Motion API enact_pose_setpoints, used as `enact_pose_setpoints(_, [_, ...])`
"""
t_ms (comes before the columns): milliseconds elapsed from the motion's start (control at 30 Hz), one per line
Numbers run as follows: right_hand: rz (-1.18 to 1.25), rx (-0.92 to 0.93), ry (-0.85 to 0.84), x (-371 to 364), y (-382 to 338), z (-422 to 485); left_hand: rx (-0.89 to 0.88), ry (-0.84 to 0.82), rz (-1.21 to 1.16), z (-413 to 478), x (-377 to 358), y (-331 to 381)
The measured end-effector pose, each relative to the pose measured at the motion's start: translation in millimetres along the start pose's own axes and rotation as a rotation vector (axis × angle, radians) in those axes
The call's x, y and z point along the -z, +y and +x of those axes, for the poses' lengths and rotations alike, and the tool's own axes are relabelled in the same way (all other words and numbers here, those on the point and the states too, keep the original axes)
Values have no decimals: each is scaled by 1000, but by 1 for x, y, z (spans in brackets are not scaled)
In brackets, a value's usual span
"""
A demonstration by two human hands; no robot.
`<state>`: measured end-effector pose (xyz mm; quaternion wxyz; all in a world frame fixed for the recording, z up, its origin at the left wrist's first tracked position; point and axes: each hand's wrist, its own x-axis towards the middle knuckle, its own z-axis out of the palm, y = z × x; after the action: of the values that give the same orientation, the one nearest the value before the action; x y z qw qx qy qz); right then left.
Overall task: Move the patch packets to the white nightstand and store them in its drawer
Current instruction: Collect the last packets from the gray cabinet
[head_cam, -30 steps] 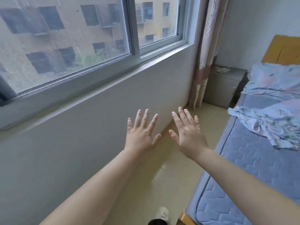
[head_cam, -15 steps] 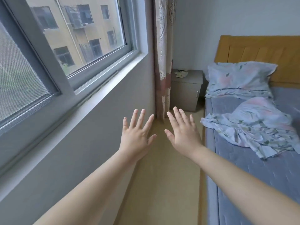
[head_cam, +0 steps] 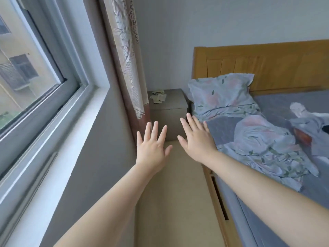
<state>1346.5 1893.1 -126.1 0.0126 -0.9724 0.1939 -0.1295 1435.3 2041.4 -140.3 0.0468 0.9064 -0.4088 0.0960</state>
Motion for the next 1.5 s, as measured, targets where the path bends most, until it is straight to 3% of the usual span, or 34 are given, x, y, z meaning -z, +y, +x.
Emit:
enact_pose_setpoints(233, [-65, -149, -68, -52, 96, 141, -133, -64, -33, 192, -65, -1])
enact_pose_setpoints(567, [-17, -135, -71, -134, 231, 412, -169, -119, 28, 496, -156, -2])
enact_pose_setpoints(933, [-17, -81, -259, -267, 274, 672, -78, -251, -88, 739, -271, -95])
enact_pose_setpoints(1200, [16, -69, -446, -394, 284, 851, 256, -433, -459, 898, -399, -181])
enact_pose_setpoints(1367, [90, -134, -606, -477, 279, 915, 516, -533, -583, 933, -461, -223])
enact_pose_setpoints(1500, [143, -60, -705, -546, 271, 928, 697, -583, -605, 934, -518, -250])
